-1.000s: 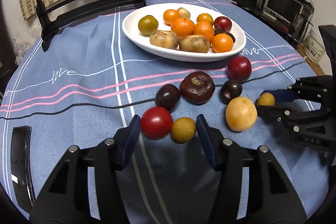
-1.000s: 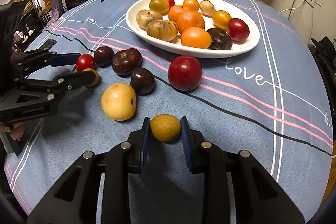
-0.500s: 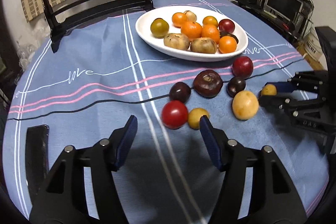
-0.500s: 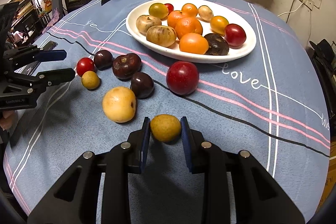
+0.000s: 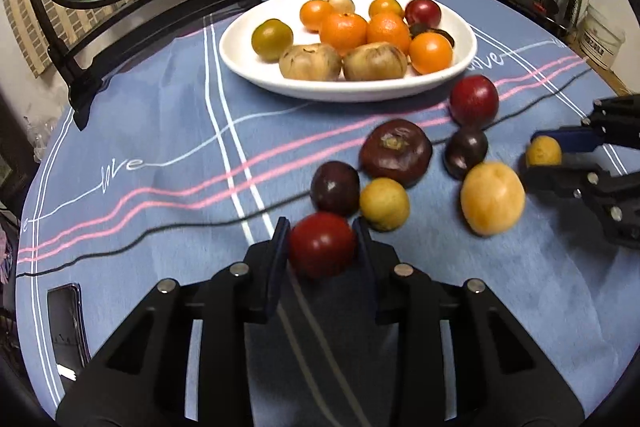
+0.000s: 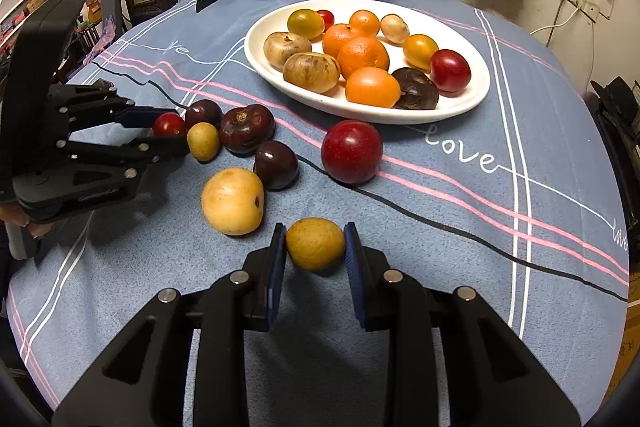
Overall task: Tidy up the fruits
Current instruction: 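Place the red tomato on the plate with left tool while right tool places olive fruit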
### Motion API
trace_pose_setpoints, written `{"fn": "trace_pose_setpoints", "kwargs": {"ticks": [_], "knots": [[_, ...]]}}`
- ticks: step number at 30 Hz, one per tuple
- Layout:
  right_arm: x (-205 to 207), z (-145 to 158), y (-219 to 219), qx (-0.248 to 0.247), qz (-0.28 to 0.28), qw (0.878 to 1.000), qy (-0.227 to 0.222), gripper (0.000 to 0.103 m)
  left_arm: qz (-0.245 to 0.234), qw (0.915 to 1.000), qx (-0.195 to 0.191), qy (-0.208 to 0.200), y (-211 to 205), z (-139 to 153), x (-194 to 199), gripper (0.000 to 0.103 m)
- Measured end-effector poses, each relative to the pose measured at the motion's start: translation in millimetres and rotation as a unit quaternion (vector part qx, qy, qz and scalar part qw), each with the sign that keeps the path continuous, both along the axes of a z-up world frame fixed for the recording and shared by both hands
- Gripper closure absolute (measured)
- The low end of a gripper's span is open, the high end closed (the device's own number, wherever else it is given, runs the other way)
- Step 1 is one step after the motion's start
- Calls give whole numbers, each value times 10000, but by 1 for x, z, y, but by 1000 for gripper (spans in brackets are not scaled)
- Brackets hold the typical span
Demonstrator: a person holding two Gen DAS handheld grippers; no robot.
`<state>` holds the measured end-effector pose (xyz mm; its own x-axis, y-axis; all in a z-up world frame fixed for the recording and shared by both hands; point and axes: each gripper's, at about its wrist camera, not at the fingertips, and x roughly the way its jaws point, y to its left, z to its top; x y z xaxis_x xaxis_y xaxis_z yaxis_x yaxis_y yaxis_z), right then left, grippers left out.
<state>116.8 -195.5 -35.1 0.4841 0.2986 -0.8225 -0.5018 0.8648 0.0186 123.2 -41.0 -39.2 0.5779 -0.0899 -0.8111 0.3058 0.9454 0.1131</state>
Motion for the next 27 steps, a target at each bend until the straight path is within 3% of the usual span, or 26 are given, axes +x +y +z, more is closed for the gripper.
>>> {"fn": "trace_pose_setpoints", "kwargs": {"ticks": [3,6,14,20,27], "knots": [[1,0,-2,24,-44,10000,-17,74,31,9999,83,-127,1,1,-1,71],[1,6,-4,147,-83,9998,-140,74,117,9997,-195,-103,7,13,-4,71],[5,45,-18,766,-540,9910,-956,74,156,9957,-592,-692,7,64,4,71],[30,70,-14,901,-839,9787,-1646,74,321,9908,-1097,-719,-4,80,41,71],[73,49,2,822,-1015,9801,-1494,74,582,9918,-1006,-536,-22,66,94,71]]}}
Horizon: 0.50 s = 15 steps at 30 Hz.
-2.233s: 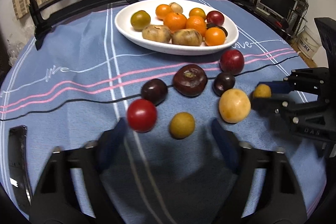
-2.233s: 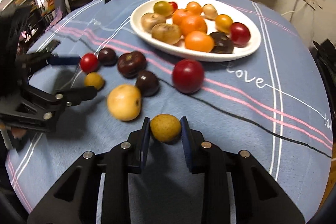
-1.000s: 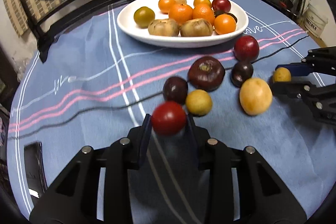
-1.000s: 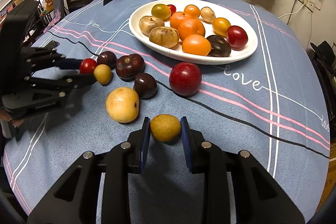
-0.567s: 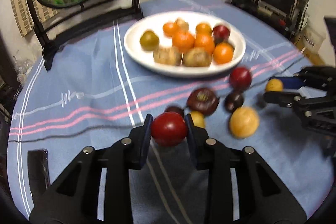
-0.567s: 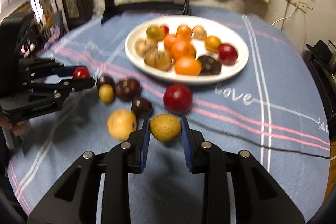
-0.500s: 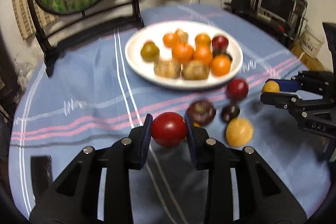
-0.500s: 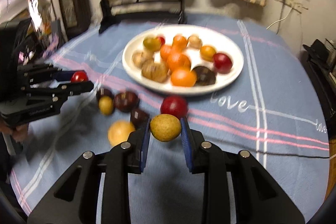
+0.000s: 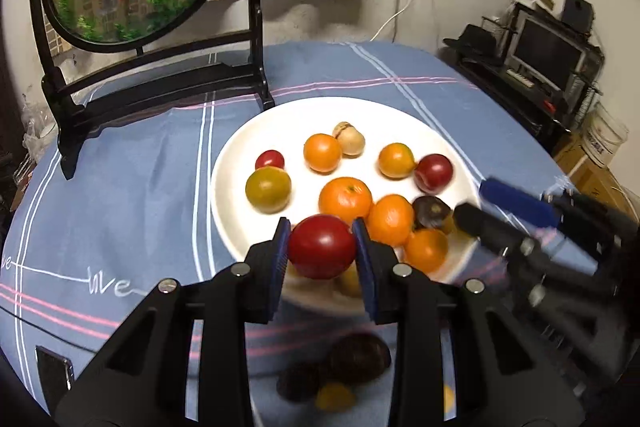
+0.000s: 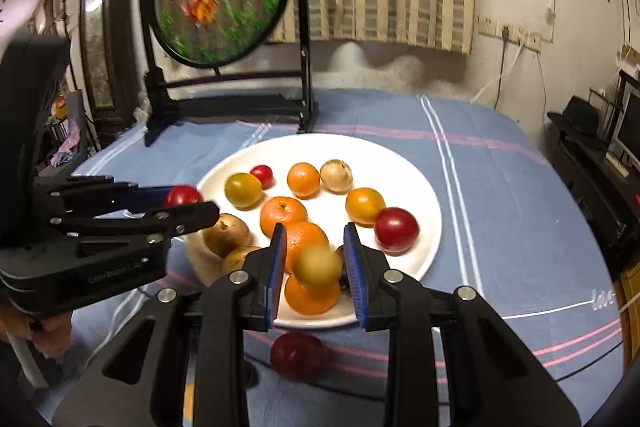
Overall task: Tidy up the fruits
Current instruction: 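Place the red tomato on the plate with left tool while right tool places olive fruit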
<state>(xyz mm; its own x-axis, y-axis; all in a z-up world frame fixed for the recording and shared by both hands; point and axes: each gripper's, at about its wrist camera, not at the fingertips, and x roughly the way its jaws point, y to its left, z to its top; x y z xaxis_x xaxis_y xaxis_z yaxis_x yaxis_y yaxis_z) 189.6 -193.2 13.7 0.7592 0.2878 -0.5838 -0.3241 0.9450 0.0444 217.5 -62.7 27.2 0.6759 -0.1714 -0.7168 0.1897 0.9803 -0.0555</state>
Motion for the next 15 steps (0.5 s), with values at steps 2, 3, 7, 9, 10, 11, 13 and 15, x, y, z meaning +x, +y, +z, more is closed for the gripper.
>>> {"fn": "trace_pose_setpoints", "kwargs": {"ticks": [2,3,7,9,10,11,13,15], "knots": [[9,-7,4,8,-11,9999,125,74,50,10000,-5,73,-2,-3,10,71],[12,-10,4,1,-51,9999,132,74,56,9999,-21,94,-3,-5,15,71],[13,-14,-3,159,-95,9997,134,66,292,9995,-95,-30,2,-4,17,23],[10,-11,-8,114,-90,9998,102,66,455,9986,-115,-249,8,0,11,22],[7,-9,-12,123,-94,9998,85,66,456,9987,-122,-210,11,1,9,22],[6,-9,-14,139,-77,9998,106,66,454,9987,-145,-183,14,2,6,22],[3,-7,-21,157,-82,9998,136,65,528,9982,-210,-180,23,3,-2,22],[-2,-4,-27,149,-118,9998,116,64,590,9979,-237,-159,30,3,-9,19]]}}
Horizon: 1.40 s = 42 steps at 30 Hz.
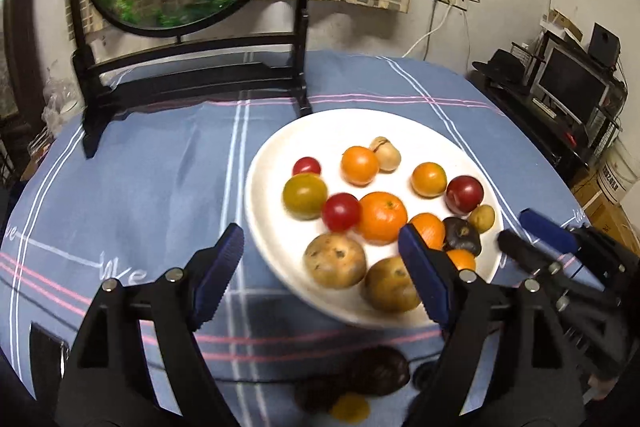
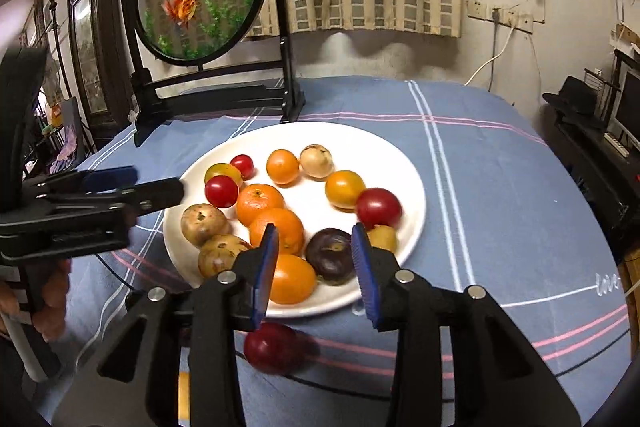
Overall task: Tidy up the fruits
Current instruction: 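Place the red tomato on the plate with left tool while right tool places olive fruit, then move both open tools back from the plate to the remaining fruits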
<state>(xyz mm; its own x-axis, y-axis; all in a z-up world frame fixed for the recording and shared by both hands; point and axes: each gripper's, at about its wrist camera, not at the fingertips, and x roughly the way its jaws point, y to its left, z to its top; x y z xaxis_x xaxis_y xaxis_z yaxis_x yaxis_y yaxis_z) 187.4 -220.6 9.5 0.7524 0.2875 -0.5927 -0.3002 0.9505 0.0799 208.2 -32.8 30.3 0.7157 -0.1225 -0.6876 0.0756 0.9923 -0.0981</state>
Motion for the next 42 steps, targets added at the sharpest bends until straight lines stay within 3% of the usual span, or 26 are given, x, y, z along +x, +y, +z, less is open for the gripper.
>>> {"fn": "trace_pose_setpoints", "kwargs": {"ticks": [6,11,16,21,27,31,36,42], "knots": [[-17,-2,-22,38,-59,9998,199,62,186,9993,-249,186,22,-9,-31,16],[-33,-16,-40,-30,-12,9982,590,62,194,9993,-35,311,23,-17,-54,15],[-43,-24,-30,-166,299,9968,729,62,-34,9991,332,266,12,-25,-73,15],[-48,-28,-18,-273,537,9954,745,62,-306,9981,402,347,3,-33,-86,15],[-54,-25,-12,-281,736,9940,758,62,-806,9924,434,823,-8,-52,-96,16],[-59,-24,-4,-355,962,9919,753,62,-866,9909,514,895,-12,-58,-95,26],[-67,-23,7,-443,1244,9887,713,61,-748,9886,525,1193,-16,-67,-86,47],[-71,-26,16,-540,1420,9855,752,62,-573,9894,558,1214,-21,-66,-72,48]]}}
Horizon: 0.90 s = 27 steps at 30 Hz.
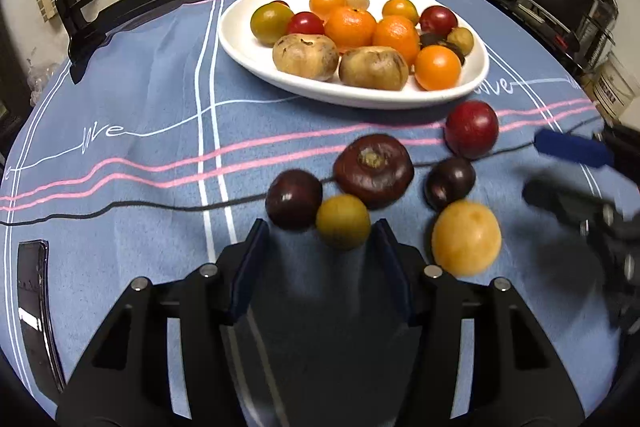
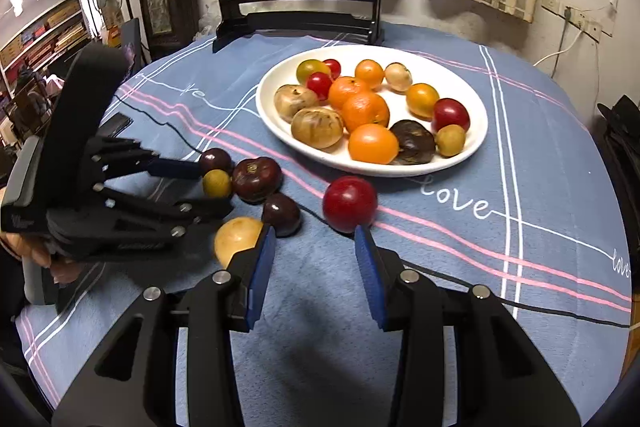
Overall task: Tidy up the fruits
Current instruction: 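Move both open tools back from the plate to the remaining fruits, then grasp the pale tan round fruit with the right tool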
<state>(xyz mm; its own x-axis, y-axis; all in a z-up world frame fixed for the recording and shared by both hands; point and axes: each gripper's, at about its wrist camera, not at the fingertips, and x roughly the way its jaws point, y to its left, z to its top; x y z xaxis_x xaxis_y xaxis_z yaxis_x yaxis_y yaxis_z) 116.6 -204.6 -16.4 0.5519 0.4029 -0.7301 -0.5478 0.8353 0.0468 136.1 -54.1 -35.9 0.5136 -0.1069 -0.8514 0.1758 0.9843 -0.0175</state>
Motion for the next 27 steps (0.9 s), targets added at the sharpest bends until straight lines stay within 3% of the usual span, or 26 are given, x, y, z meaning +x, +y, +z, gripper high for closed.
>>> {"fn": "trace_pose_setpoints", "kwargs": {"ticks": [6,8,9,10,14,22,25,27], "knots": [[-4,-2,6,-24,192,9998,81,61,393,9989,-261,62,4,2,14,55],[-7,-3,10,-34,295,9995,105,40,377,9990,-260,-5,5,2,12,60],[-9,-4,11,4,351,9993,125,40,361,9991,-219,-43,6,3,11,84],[-10,-4,14,29,454,9988,171,40,324,9992,-239,-48,6,3,9,96],[-21,-9,30,-13,843,9961,258,40,180,9990,-403,-55,12,1,2,97],[-19,-21,43,-71,734,9965,393,40,146,9989,-430,-132,13,1,-3,97],[-15,-21,45,0,626,9969,473,54,133,9987,-473,-125,14,1,-2,97],[-13,-23,49,-209,439,9981,383,65,121,9983,-556,-109,16,1,-2,95]]}}
